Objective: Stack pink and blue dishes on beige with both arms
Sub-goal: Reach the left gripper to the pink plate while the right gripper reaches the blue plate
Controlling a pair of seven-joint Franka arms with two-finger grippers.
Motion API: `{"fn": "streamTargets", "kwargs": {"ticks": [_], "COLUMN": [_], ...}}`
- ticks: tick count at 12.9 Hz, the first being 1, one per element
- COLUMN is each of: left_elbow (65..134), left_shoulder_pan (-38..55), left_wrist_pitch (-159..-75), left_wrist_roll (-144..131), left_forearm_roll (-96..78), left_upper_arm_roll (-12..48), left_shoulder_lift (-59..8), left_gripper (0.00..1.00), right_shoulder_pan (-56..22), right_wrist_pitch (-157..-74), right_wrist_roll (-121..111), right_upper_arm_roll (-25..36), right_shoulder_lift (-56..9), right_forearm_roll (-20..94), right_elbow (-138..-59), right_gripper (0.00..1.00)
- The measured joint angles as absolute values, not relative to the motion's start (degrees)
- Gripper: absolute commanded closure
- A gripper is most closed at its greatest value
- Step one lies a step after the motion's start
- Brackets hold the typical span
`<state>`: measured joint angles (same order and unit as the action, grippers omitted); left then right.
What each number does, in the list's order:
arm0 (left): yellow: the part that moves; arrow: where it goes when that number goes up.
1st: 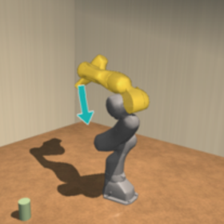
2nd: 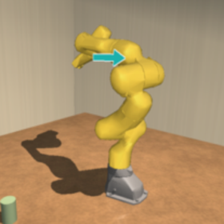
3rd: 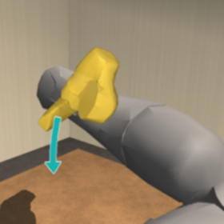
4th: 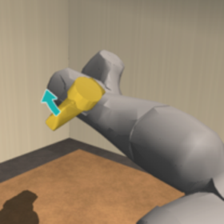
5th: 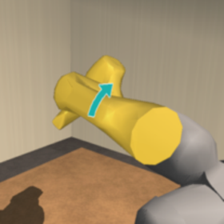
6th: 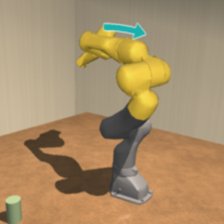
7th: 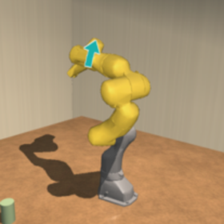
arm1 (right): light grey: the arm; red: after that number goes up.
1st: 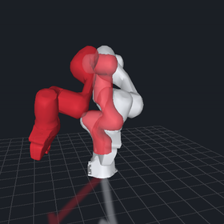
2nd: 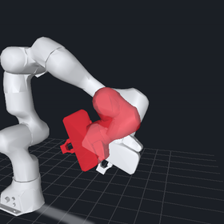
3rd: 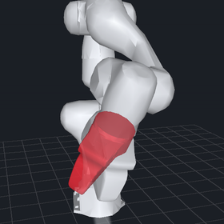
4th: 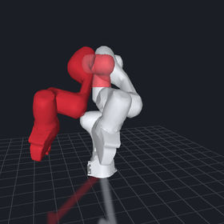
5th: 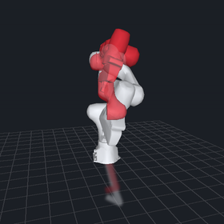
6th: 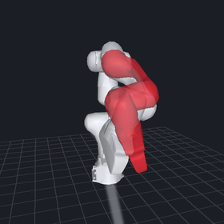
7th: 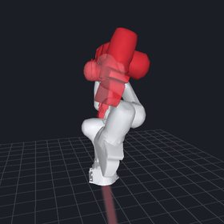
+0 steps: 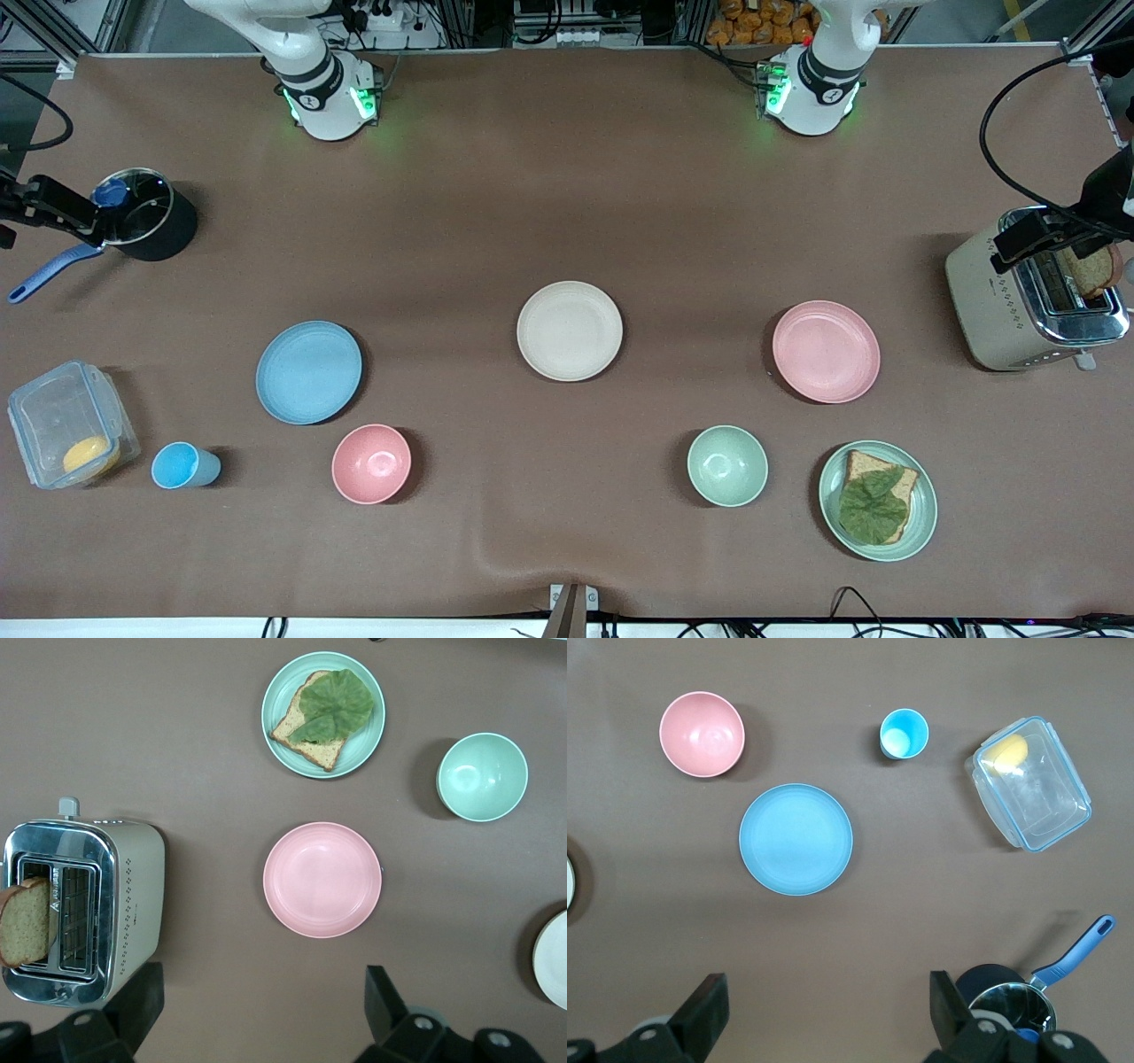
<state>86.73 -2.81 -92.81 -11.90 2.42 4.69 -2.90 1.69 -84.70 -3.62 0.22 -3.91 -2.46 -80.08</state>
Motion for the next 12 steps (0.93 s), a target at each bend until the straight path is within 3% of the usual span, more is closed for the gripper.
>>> {"fn": "streamTargets", "kwargs": {"ticks": [4, 7, 9, 12], "left_elbow": [87.1, 89.0, 92.2, 102.3], "left_shoulder_pan": [-3.0, -3.8, -3.8, -3.8], "left_wrist_pitch": [-92.6, -93.1, -98.8, -111.9], "left_wrist_roll": [-11.9, -11.8, -11.7, -11.7], "left_forearm_roll": [2.4, 2.4, 2.4, 2.4], "left_upper_arm_roll": [4.3, 4.2, 4.2, 4.3], "left_shoulder_lift": [-3.4, -8.2, -12.8, -15.5], "left_gripper": [0.00, 0.00, 0.00, 0.00], "right_shoulder_pan": [1.7, 1.7, 1.7, 1.7], "right_wrist_pitch": [-84.7, -84.7, -84.6, -84.6], "right_wrist_roll": [-3.6, -3.6, -3.6, -3.6], "right_upper_arm_roll": [0.2, 0.3, 0.4, 0.3], "right_shoulder_lift": [-3.9, -3.9, -3.9, -3.9], "right_forearm_roll": [-2.5, -2.5, -2.5, -2.5], "right_elbow": [-80.1, -80.0, -80.0, -80.0], "right_gripper": [0.00, 0.00, 0.00, 0.00]}}
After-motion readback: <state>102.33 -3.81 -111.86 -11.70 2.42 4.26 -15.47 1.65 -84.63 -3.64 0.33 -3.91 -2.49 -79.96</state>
